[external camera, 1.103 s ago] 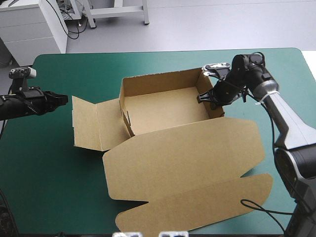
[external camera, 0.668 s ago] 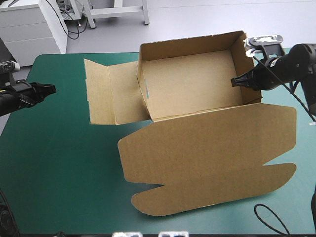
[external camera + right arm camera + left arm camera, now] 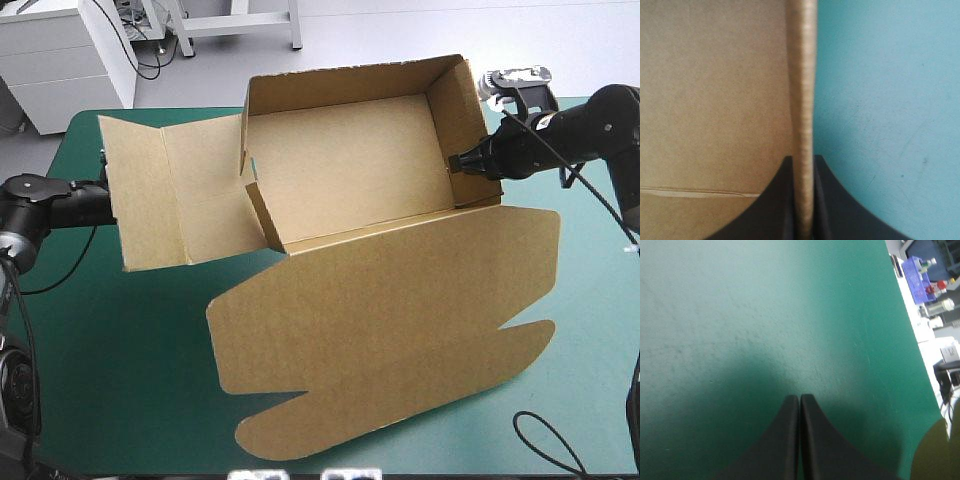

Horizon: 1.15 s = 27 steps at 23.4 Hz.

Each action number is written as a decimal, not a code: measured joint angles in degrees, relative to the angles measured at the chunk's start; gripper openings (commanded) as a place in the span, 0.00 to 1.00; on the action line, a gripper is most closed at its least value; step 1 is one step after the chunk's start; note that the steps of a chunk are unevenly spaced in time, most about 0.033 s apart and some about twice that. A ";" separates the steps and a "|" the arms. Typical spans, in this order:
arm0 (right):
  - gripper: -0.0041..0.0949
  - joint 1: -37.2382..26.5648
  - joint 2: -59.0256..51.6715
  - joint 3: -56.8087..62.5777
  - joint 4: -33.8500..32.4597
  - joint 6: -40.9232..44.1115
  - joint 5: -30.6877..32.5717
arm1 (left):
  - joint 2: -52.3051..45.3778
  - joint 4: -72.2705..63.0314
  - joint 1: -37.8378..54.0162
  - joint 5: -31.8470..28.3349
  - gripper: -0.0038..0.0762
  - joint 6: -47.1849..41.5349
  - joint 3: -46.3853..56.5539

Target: Fold the box

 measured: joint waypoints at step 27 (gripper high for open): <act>0.03 12.18 8.19 0.00 -18.90 11.31 -4.96 | -8.85 8.38 -13.19 -13.54 0.04 -5.94 0.00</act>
